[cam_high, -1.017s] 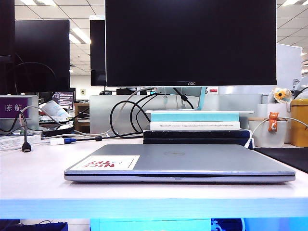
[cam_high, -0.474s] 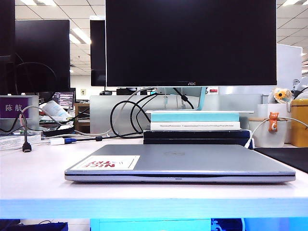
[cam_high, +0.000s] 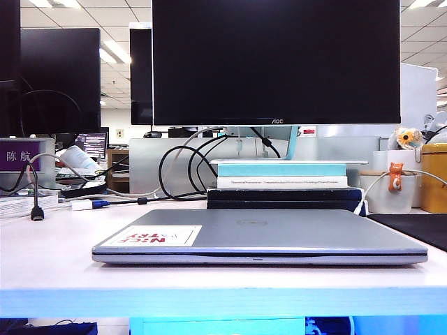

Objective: Close the lid of the gray laptop.

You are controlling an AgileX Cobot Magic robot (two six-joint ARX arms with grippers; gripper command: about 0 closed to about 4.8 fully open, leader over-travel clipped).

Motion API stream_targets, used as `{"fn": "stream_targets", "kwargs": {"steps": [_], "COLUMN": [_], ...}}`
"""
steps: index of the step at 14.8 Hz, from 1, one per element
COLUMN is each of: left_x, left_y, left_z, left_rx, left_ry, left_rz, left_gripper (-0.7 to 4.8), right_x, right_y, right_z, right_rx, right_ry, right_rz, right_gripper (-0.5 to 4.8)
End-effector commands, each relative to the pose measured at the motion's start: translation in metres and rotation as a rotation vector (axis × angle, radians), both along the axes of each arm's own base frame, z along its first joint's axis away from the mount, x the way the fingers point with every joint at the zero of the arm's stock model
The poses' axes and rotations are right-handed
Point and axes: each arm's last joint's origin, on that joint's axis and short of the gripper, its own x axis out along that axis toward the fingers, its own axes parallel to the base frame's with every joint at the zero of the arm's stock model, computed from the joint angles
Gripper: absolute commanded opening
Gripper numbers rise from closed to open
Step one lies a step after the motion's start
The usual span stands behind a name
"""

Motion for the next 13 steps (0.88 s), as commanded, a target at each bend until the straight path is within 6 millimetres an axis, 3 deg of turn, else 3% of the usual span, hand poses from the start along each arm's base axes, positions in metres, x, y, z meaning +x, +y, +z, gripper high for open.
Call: {"fn": "stream_targets", "kwargs": {"steps": [1, 3, 6, 8, 13], "left_x": [0.0023, 0.0025, 0.0025, 0.0019, 0.0019], "left_y": [0.0150, 0.0196, 0.0210, 0.0242, 0.0231], "left_z": [0.0007, -0.0004, -0.0027, -0.0091, -0.0090], "left_rx": [-0.057, -0.058, -0.067, -0.112, -0.102], "left_ry": [-0.007, 0.006, 0.028, 0.087, 0.090], "left_rz": [0.043, -0.011, 0.022, 0.134, 0.096], "left_gripper": [-0.06, -0.06, -0.06, -0.06, -0.05], "right_x": [0.0003, 0.0003, 0.0005, 0.0004, 0.0001], "right_y": [-0.0010, -0.0009, -0.0008, -0.0008, -0.0006], "right_z": [-0.0008, -0.0007, 0.0029, 0.0011, -0.0020], "right_rx": [-0.005, -0.005, -0.007, -0.035, -0.030], "right_ry": [-0.006, -0.006, -0.042, -0.022, 0.012], "right_rz": [-0.031, -0.029, -0.027, -0.024, -0.018], "right_gripper": [-0.02, -0.02, -0.02, -0.02, -0.01]}}
